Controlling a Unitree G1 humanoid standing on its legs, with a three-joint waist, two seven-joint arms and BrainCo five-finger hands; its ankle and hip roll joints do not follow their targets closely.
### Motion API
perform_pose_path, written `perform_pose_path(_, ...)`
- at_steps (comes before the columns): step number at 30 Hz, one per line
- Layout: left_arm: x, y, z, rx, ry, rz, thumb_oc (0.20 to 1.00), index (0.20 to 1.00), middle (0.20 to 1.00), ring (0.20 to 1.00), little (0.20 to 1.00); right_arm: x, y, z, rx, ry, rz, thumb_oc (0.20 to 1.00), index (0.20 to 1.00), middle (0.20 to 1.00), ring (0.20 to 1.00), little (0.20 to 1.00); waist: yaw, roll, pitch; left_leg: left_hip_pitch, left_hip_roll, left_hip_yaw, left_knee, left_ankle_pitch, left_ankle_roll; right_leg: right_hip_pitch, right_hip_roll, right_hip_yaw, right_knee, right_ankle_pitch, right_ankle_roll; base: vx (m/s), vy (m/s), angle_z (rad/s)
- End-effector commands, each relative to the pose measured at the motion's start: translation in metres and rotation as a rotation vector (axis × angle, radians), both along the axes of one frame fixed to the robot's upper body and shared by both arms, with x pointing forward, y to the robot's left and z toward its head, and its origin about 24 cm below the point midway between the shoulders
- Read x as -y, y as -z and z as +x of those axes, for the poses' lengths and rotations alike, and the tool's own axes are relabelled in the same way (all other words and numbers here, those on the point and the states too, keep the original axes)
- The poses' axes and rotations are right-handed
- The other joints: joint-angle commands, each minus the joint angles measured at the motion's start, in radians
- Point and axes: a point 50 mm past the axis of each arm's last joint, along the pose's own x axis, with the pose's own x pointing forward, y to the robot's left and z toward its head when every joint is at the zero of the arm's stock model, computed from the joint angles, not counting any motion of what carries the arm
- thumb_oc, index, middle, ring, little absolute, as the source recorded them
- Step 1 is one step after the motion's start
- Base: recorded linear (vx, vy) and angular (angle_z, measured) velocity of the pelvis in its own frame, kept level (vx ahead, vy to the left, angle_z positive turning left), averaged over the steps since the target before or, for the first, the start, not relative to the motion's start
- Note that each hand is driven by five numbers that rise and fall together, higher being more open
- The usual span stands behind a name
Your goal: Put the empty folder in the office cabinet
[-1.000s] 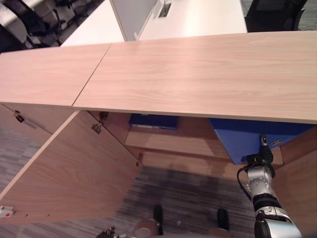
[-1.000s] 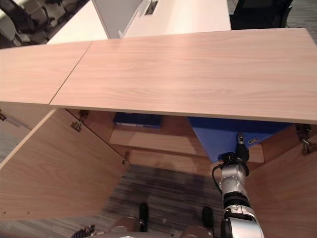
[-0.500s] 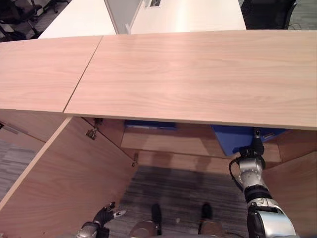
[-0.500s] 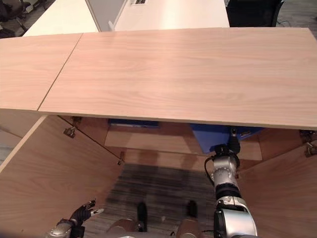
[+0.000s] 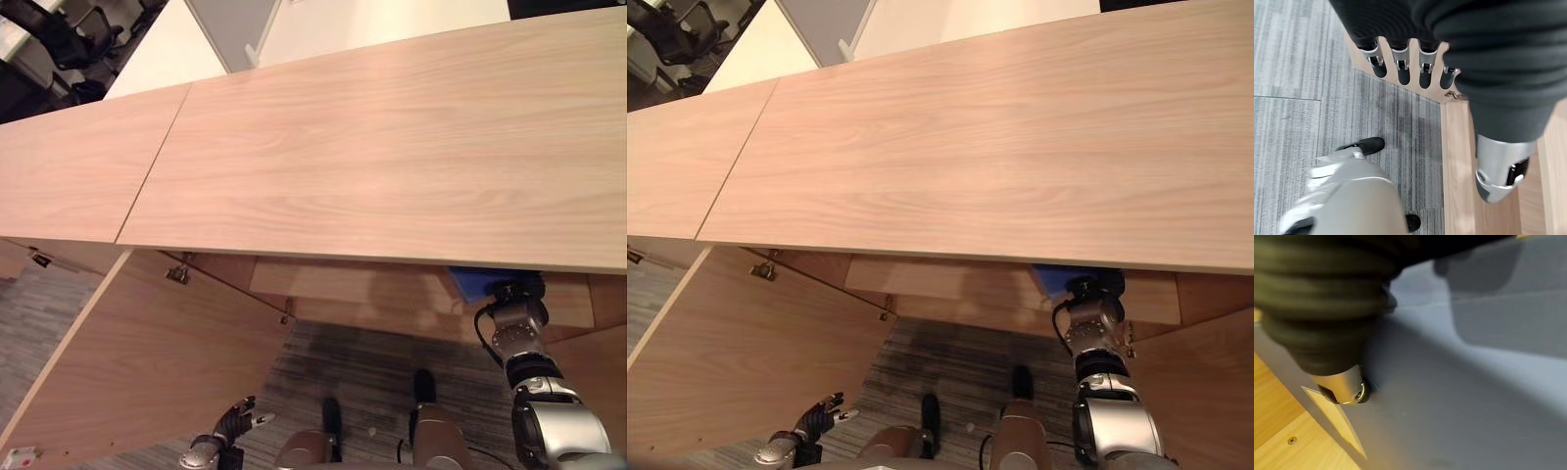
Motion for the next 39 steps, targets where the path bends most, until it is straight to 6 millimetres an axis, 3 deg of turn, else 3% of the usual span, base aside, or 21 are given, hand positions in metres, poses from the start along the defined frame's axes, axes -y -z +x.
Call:
perform_pose_path(1,-0.003,-0.006,0.008,0.05,-0.004,-0.013,1.0,1.0,1.0,1.0,1.0,0.028,-0.051,0.005,0.199,0.07,-0.119,0.2,0.2,0.2,0.2,0.2,0.006,-0.057,-0.027,-0.001,-0.054,-0.018,0.25,-0.002,-0.038,0.17,-0.047,0.011,-0.195,0.039,0.101,0.04,-0.09,0.12)
perform_pose_path(3,-0.001,-0.007,0.007,0.057,0.006,-0.024,1.0,1.0,1.0,1.0,1.0,0.039,-0.057,0.003,0.194,0.1,-0.137,0.2,0.2,0.2,0.2,0.2,0.021,-0.06,-0.009,-0.059,-0.026,0.007,0.284,0.032,-0.036,0.204,-0.063,0.001,-0.198,0.017,0.098,0.1,-0.096,-0.08)
perform_pose_path(7,0.006,-0.006,0.006,0.05,0.033,-0.043,1.0,1.0,1.0,1.0,1.0,0.048,-0.062,-0.001,0.196,0.125,-0.155,0.2,0.2,0.2,0.2,0.2,0.036,-0.053,-0.007,-0.097,-0.024,0.031,0.157,0.004,-0.03,0.228,-0.074,-0.006,-0.206,0.0,0.11,0.13,0.039,0.22)
perform_pose_path(8,0.009,-0.005,0.004,0.042,0.044,-0.048,1.0,1.0,1.0,1.0,1.0,0.05,-0.065,-0.002,0.196,0.123,-0.172,0.2,0.2,0.2,0.2,0.2,0.041,-0.043,-0.012,-0.1,-0.036,0.029,0.074,0.02,-0.035,0.233,-0.074,-0.01,-0.205,-0.009,0.116,0.27,0.146,0.16)
perform_pose_path(9,0.01,-0.004,0.003,0.035,0.05,-0.05,1.0,1.0,1.0,1.0,1.0,0.051,-0.069,-0.001,0.188,0.11,-0.203,0.2,0.2,0.2,0.2,0.2,0.055,-0.027,-0.011,-0.132,-0.053,0.011,-0.016,0.076,-0.048,0.25,-0.067,-0.009,-0.202,-0.024,0.117,0.27,0.128,0.32)
perform_pose_path(11,0.008,-0.003,0.002,0.027,0.05,-0.042,1.0,1.0,1.0,1.0,1.0,0.051,-0.069,-0.001,0.175,0.101,-0.218,0.2,0.2,0.2,0.2,0.2,0.058,-0.022,-0.01,-0.134,-0.059,0.006,-0.05,0.092,-0.05,0.254,-0.067,-0.008,-0.194,-0.034,0.117,0.17,0.077,0.28)
perform_pose_path(14,0.006,-0.002,0.001,0.02,0.047,-0.031,1.0,1.0,1.0,1.0,1.0,0.043,-0.061,0.002,0.169,0.083,-0.186,0.2,0.2,0.2,0.2,0.2,0.048,-0.015,-0.025,-0.085,-0.062,0.01,-0.112,0.089,-0.05,0.262,-0.054,0.002,-0.18,-0.043,0.126,0.15,0.069,-0.41)
perform_pose_path(24,0.0,-0.011,0.017,0.081,0.074,0.001,1.0,1.0,1.0,1.0,1.0,0.035,-0.064,0.012,0.19,0.09,-0.122,0.2,0.2,0.2,0.2,0.2,0.071,-0.051,-0.051,-0.03,-0.102,0.054,-0.121,0.028,0.0,0.297,-0.127,0.057,-0.209,-0.026,0.169,0.1,0.113,-0.22)
perform_pose_path(27,-0.002,-0.015,0.022,0.1,0.096,0.002,1.0,1.0,1.0,1.0,1.0,0.038,-0.072,0.017,0.202,0.097,-0.119,0.2,0.2,0.2,0.2,0.2,0.078,-0.054,-0.045,-0.032,-0.105,0.064,-0.125,0.016,0.01,0.276,-0.14,0.056,-0.196,-0.019,0.181,-0.02,0.065,-0.17)
perform_pose_path(30,-0.005,-0.022,0.033,0.146,0.083,0.007,1.0,1.0,1.0,1.0,1.0,0.027,-0.092,0.036,0.232,0.056,-0.115,0.2,0.2,0.2,0.2,0.2,0.085,-0.05,-0.008,-0.044,-0.091,0.107,-0.137,0.019,0.018,0.163,-0.136,0.055,-0.099,0.015,0.203,-0.1,0.044,-0.4)
perform_pose_path(31,-0.008,-0.024,0.036,0.161,0.069,0.007,1.0,1.0,1.0,1.0,1.0,0.021,-0.099,0.045,0.239,0.037,-0.105,0.2,0.2,0.2,0.2,0.2,0.095,-0.049,0.006,-0.04,-0.081,0.129,-0.148,0.021,0.009,0.125,-0.149,-0.003,-0.094,0.038,0.208,-0.06,-0.002,-0.68)
perform_pose_path(32,-0.008,-0.025,0.038,0.167,0.063,0.005,1.0,1.0,1.0,1.0,1.0,0.02,-0.103,0.047,0.245,0.034,-0.105,0.2,0.2,0.2,0.2,0.2,0.095,-0.048,0.007,-0.045,-0.079,0.132,-0.152,0.025,0.008,0.116,-0.146,-0.001,-0.091,0.04,0.207,0.01,-0.041,-0.51)
perform_pose_path(36,-0.01,-0.023,0.024,0.146,0.079,-0.01,1.0,1.0,1.0,1.0,1.0,0.034,-0.109,0.047,0.247,0.097,-0.041,0.2,0.2,0.2,0.2,0.2,0.119,-0.049,-0.005,-0.05,-0.083,0.143,-0.157,0.03,-0.001,0.117,-0.154,-0.034,-0.17,0.064,0.202,0.06,-0.077,-0.33)
perform_pose_path(39,-0.008,-0.023,0.018,0.137,0.106,-0.03,1.0,1.0,1.0,1.0,1.0,0.04,-0.136,0.05,0.323,0.132,-0.038,0.2,0.2,0.2,0.2,0.2,0.131,-0.013,0.004,-0.068,-0.086,0.133,-0.163,0.034,-0.005,0.088,-0.154,-0.027,-0.18,0.066,0.199,0.0,-0.064,0.05)
